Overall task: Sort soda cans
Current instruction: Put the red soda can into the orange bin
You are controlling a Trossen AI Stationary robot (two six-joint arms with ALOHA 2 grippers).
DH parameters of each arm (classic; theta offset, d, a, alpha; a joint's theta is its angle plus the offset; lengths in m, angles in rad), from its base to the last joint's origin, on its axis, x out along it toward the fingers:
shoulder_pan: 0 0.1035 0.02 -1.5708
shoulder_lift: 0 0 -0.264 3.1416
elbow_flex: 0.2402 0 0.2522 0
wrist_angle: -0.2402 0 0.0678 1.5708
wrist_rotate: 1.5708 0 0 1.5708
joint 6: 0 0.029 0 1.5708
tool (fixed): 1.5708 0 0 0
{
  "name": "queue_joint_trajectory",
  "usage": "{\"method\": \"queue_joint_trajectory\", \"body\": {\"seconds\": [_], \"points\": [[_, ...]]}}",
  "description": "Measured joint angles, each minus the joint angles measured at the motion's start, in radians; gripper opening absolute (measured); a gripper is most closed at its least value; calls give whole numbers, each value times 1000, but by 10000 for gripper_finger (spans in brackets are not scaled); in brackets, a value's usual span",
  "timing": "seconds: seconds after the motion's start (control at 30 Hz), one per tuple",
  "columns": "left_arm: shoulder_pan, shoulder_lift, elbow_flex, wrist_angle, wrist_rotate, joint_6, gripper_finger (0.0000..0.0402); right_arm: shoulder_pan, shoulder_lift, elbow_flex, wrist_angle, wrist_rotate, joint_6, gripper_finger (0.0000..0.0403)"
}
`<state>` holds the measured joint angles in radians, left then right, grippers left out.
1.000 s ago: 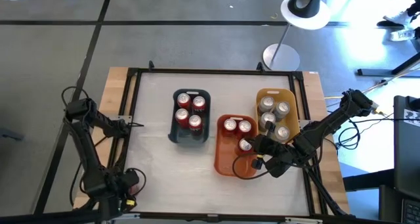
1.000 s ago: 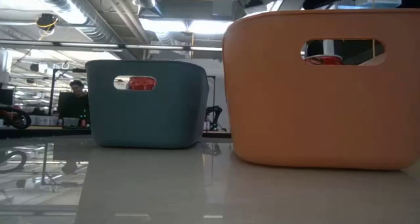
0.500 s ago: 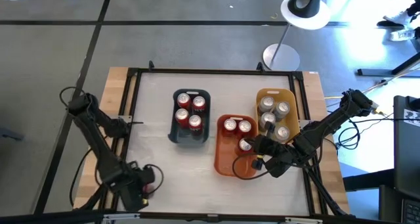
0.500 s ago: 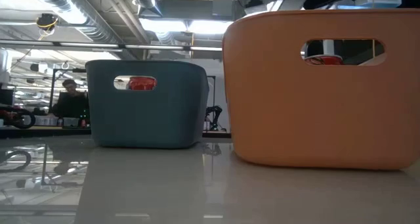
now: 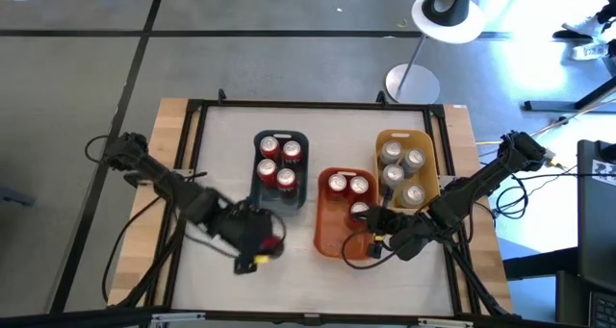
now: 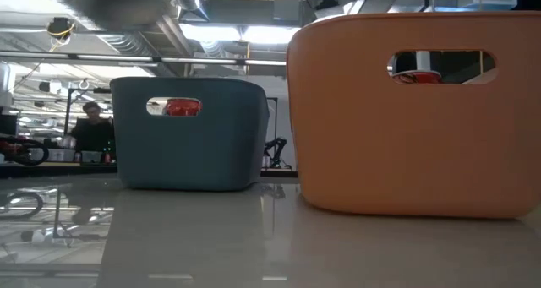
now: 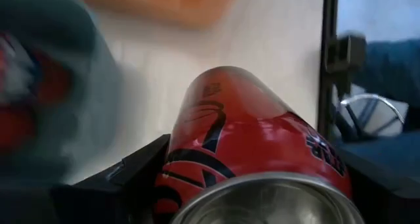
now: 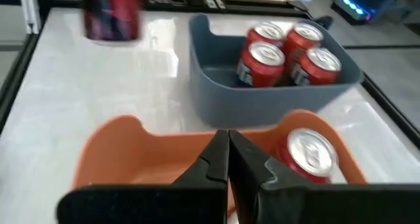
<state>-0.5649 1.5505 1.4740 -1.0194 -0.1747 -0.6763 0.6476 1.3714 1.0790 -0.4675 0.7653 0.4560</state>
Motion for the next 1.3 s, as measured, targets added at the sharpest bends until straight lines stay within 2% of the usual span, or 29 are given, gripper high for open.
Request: {"method": "queue_joint_trajectory", "body": {"seconds": [0.17, 0.4, 0.6, 0.87, 1.0, 1.13, 1.3], "points": [[113, 0, 15, 117, -4, 196, 297, -13, 50, 0, 128, -27, -114, 5], [213, 26, 15, 288, 0, 372, 297, -84, 107, 0, 309, -188, -296, 5], [261, 55, 14, 372, 27, 447, 297, -151, 106, 0, 325, -316, -412, 5], [324, 67, 11, 484, 20, 525, 297, -216, 135, 2, 250, -329, -485, 5], [371, 104, 11, 519, 20, 550, 297, -237, 132, 1, 152, -308, -489, 5], [401, 156, 14, 566, 22, 559, 297, -232, 81, 18, -92, -249, -354, 5], [411, 238, 12, 582, 38, 569, 297, -170, -39, 27, -287, -236, -170, 5]]}}
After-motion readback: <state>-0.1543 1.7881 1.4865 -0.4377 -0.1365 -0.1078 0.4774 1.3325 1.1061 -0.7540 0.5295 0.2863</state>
